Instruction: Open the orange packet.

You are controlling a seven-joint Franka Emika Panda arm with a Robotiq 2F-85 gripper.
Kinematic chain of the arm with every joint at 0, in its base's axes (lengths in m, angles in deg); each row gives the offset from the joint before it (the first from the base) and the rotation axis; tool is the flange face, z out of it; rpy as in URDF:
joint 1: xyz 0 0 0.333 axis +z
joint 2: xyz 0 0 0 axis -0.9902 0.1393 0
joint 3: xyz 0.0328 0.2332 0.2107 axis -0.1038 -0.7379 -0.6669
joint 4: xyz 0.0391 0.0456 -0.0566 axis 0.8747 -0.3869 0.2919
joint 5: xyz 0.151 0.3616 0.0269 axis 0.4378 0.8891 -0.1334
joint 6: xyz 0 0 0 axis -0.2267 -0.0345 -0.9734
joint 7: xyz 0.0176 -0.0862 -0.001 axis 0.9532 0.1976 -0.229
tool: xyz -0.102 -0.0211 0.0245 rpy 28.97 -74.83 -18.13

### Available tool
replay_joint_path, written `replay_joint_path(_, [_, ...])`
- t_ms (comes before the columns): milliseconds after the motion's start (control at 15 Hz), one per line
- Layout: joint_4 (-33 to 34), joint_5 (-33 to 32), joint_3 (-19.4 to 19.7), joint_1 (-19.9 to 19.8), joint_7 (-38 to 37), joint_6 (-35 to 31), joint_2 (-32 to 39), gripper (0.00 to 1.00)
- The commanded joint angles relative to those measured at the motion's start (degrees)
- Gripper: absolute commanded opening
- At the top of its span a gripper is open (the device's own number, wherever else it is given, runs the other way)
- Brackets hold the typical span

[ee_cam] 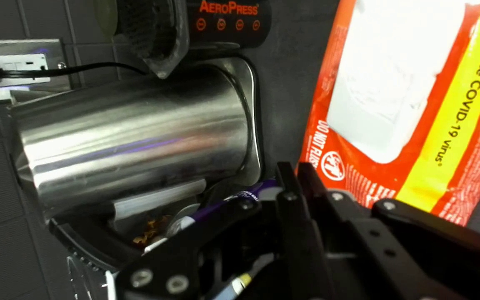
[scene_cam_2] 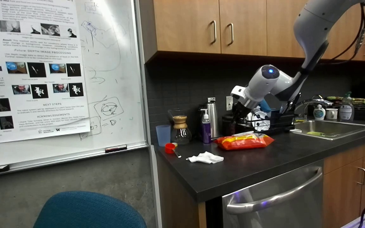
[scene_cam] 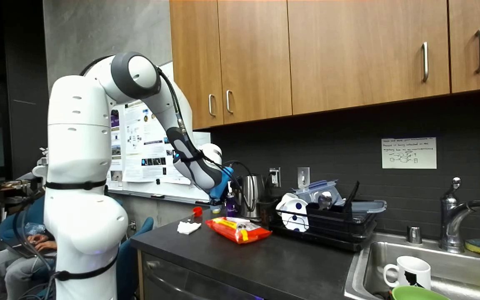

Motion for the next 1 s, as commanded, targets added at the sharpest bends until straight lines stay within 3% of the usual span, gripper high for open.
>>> replay_joint_path(0, [-1.3,1.37,0.59,-0.57,1.3,0.46,0.16,0.38])
replay_joint_path(533, [-4.64,3.82,2.05,-1.54,3.24,0.77,-0.42,0.95])
replay_joint_path(667, [-4.57,3.84,2.14,-1.45,3.18,0.74,-0.3,1.0])
replay_joint_path(933, [-3.41,3.17,2.0,-1.33,2.31,0.45,0.7,1.0])
